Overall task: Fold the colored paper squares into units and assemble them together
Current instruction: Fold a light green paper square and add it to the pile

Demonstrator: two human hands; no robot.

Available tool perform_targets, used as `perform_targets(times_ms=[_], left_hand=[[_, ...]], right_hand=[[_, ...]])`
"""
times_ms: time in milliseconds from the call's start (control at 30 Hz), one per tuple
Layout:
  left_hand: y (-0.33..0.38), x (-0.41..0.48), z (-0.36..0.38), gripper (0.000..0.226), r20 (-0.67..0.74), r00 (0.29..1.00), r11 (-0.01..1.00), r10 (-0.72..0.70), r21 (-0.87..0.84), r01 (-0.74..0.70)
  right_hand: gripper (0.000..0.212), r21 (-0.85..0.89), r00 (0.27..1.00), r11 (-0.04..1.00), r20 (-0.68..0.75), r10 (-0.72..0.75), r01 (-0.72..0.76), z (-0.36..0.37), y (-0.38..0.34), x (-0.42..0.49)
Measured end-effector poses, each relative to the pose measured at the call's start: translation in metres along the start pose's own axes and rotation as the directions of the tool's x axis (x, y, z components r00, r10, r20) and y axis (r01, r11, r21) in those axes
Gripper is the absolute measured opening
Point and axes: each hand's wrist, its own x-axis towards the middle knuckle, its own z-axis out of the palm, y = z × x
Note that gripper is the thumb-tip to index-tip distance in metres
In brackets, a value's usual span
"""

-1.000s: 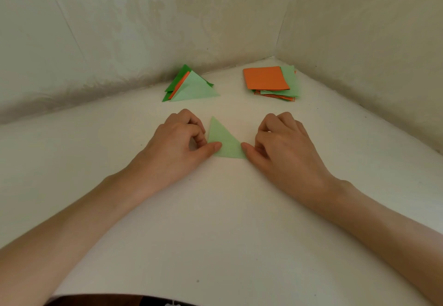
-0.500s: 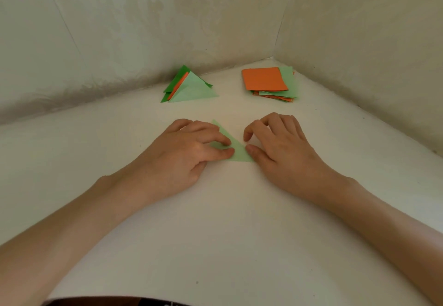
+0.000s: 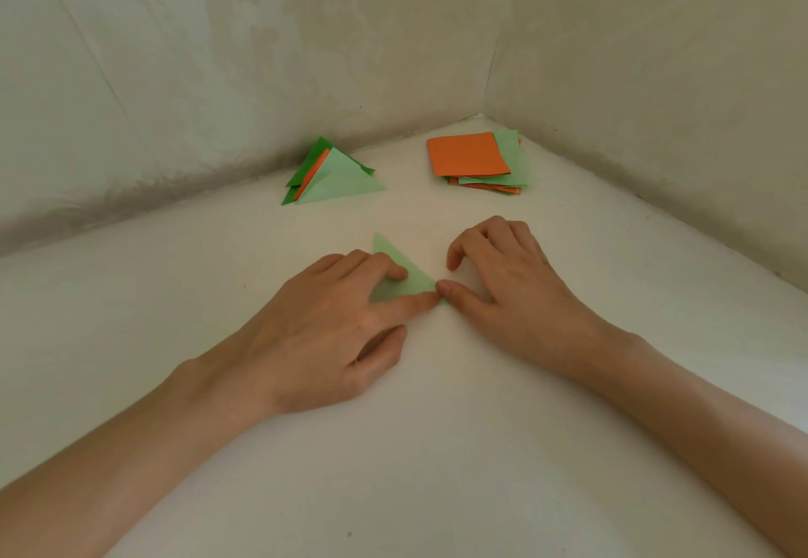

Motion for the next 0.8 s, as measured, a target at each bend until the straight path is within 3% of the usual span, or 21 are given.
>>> perform_targets(times_ms=[200,400,567,633,700,800], left_hand=[[-0.021,-0.005,-0.002,0.042,-0.015,0.994,0.988,0.108,-0.107,-0.109],[-0.038,-0.008,-0.003,0.059,-0.116,0.992,0.893,0.050,-0.439,-0.096],[-0.036,-0.008,-0.002,0.030,-0.329,0.940,0.957,0.092,-0.233,-0.175],[-0.030,-0.005,-0.001,0.032,-0.376,0.927,0.945,0.000,-0.304,-0.123],[-0.027,-0.001,0.001,0.037,-0.328,0.942,0.921,-0.066,-0.384,-0.069],[-0.029,0.003,0.009,0.047,-0.166,0.984,0.936,-0.067,-0.351,0.005]], right_hand=[[0.026,0.023,0.999,1.000,0.045,-0.002,0.001,-0.001,-0.001,-0.001],[0.022,0.068,0.997,0.998,0.073,-0.024,0.019,-0.003,-0.001,0.000],[0.019,0.079,0.998,0.996,0.054,-0.043,0.039,-0.001,0.002,0.000],[0.020,0.084,0.997,0.995,0.036,-0.062,0.058,0.000,0.003,0.000],[0.028,0.081,0.995,0.992,0.022,-0.099,0.097,0.001,0.003,-0.001],[0.033,0.105,0.992,0.987,0.013,-0.125,0.123,0.002,0.003,-0.001]])
